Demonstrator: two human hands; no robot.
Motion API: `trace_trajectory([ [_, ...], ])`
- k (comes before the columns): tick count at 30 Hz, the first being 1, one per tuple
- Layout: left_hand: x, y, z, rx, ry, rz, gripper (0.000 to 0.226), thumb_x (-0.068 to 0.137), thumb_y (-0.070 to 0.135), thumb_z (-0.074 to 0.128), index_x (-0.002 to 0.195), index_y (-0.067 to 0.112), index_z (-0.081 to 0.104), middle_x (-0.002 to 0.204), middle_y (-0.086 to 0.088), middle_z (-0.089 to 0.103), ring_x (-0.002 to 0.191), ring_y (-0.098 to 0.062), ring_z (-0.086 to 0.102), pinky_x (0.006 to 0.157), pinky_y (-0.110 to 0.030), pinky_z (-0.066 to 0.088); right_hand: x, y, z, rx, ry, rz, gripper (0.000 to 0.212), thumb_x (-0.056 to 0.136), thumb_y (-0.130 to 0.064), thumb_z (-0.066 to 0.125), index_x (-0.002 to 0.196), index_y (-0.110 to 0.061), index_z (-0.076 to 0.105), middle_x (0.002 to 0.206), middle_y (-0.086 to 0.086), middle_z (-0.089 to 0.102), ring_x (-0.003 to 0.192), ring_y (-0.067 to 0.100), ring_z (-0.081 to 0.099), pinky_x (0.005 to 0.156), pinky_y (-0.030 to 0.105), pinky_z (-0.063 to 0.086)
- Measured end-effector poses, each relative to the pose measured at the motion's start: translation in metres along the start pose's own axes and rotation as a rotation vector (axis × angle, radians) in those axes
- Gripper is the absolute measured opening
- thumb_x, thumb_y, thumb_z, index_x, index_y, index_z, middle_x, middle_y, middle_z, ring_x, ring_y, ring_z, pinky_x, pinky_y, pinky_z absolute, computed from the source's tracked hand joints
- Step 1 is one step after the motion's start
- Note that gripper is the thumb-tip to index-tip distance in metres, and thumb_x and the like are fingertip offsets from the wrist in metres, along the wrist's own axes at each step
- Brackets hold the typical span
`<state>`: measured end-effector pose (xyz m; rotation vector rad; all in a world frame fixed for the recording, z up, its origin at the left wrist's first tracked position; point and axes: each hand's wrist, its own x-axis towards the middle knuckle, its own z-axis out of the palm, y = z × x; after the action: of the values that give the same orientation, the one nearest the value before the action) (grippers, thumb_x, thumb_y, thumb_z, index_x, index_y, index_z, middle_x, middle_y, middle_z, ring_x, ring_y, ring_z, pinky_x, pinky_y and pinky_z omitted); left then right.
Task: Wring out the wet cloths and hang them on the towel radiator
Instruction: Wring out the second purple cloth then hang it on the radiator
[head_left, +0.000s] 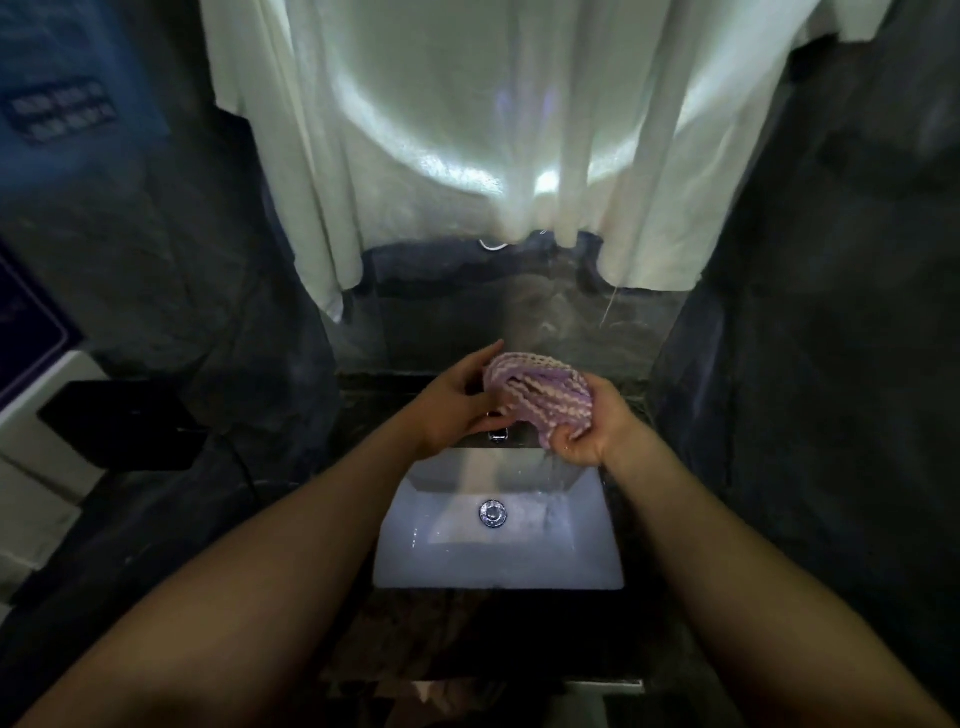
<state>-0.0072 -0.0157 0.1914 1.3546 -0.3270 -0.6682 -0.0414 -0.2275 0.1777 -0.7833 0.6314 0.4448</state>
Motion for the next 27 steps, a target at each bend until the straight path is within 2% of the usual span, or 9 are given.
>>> trace_trajectory([
  [3, 0.005, 0.002, 0.002, 0.235, 0.107, 0.023, 0.043, 0.088, 0.027, 0.074, 0.128, 0.029, 0.059, 0.125, -0.005, 0.065, 0.108, -0.025, 0.068, 0.084, -0.046, 0.06, -0.003, -0.003, -0.003, -0.015, 0.058, 0.008, 0.039, 0.087, -0.046, 0.049, 0.082, -0.013, 0.071, 0.072, 0.003, 0.066, 0.045, 0.018, 0.057, 0.039, 0.01, 0.031],
  [6, 0.013, -0.002, 0.013, 0.222, 0.209, 0.049, 0.039, 0.084, 0.04, 0.076, 0.112, 0.018, 0.062, 0.11, -0.008, 0.071, 0.104, -0.029, 0.069, 0.093, -0.05, 0.057, 0.004, -0.004, -0.004, -0.053, 0.138, 0.008, 0.03, 0.08, -0.043, 0.059, 0.075, -0.016, 0.071, 0.069, -0.005, 0.064, 0.053, 0.01, 0.058, 0.047, 0.009, 0.036],
  [8, 0.02, -0.006, 0.023, 0.095, 0.267, 0.005, 0.047, 0.08, 0.046, 0.077, 0.111, 0.015, 0.06, 0.107, -0.012, 0.072, 0.101, -0.03, 0.07, 0.093, -0.053, 0.056, 0.014, -0.002, -0.003, -0.077, 0.107, 0.0, 0.038, 0.074, -0.04, 0.07, 0.102, -0.016, 0.075, 0.103, -0.004, 0.068, 0.094, 0.011, 0.066, 0.092, 0.013, 0.045],
  [10, 0.027, -0.008, 0.034, -0.053, 0.317, -0.033, 0.053, 0.078, 0.046, 0.076, 0.116, 0.013, 0.059, 0.109, -0.015, 0.072, 0.1, -0.03, 0.071, 0.091, -0.054, 0.056, 0.015, 0.005, 0.002, -0.116, 0.056, -0.048, 0.054, 0.08, -0.039, 0.071, 0.129, -0.019, 0.063, 0.132, 0.0, 0.057, 0.127, 0.016, 0.05, 0.116, 0.028, 0.031],
  [12, 0.037, -0.012, 0.038, -0.178, 0.363, -0.055, 0.051, 0.082, 0.04, 0.071, 0.12, 0.006, 0.061, 0.11, -0.019, 0.072, 0.099, -0.034, 0.07, 0.09, -0.053, 0.057, 0.002, 0.01, 0.018, -0.189, 0.059, -0.151, 0.043, 0.093, -0.039, 0.059, 0.124, -0.01, 0.066, 0.123, 0.006, 0.066, 0.119, 0.024, 0.059, 0.11, 0.036, 0.043],
  [15, 0.045, -0.013, 0.038, -0.281, 0.441, -0.133, 0.043, 0.088, 0.032, 0.067, 0.123, 0.007, 0.062, 0.112, -0.019, 0.071, 0.099, -0.033, 0.071, 0.085, -0.05, 0.058, -0.003, 0.014, 0.026, -0.468, 0.317, -0.424, 0.036, 0.1, -0.034, 0.05, 0.102, -0.007, 0.073, 0.097, 0.013, 0.076, 0.094, 0.028, 0.072, 0.089, 0.041, 0.057],
  [19, 0.047, -0.008, 0.044, -0.344, 0.511, -0.214, 0.018, 0.094, 0.026, 0.062, 0.104, 0.012, 0.067, 0.104, -0.015, 0.073, 0.093, -0.032, 0.07, 0.08, -0.042, 0.058, 0.004, 0.014, 0.028, -0.913, 0.473, -0.621, 0.029, 0.091, -0.033, 0.051, 0.083, -0.008, 0.064, 0.093, 0.017, 0.07, 0.083, 0.025, 0.063, 0.084, 0.041, 0.053],
  [23, 0.046, 0.0, 0.046, -0.41, 0.559, -0.277, 0.029, 0.088, 0.017, 0.062, 0.113, 0.004, 0.066, 0.115, -0.023, 0.069, 0.1, -0.038, 0.069, 0.077, -0.041, 0.058, 0.01, 0.017, 0.028, -1.186, 0.538, -0.791, 0.033, 0.093, -0.028, 0.051, 0.069, -0.006, 0.06, 0.067, 0.005, 0.062, 0.064, 0.022, 0.057, 0.064, 0.029, 0.038],
  [27, 0.047, 0.008, 0.045, -0.386, 0.563, -0.39, 0.034, 0.09, 0.017, 0.062, 0.121, 0.003, 0.061, 0.116, -0.02, 0.068, 0.101, -0.037, 0.066, 0.066, -0.038, 0.055, 0.007, 0.022, 0.032, -1.326, 0.54, -0.926, 0.033, 0.099, -0.032, 0.053, 0.083, -0.008, 0.069, 0.078, 0.003, 0.065, 0.069, 0.017, 0.057, 0.065, 0.026, 0.037],
])
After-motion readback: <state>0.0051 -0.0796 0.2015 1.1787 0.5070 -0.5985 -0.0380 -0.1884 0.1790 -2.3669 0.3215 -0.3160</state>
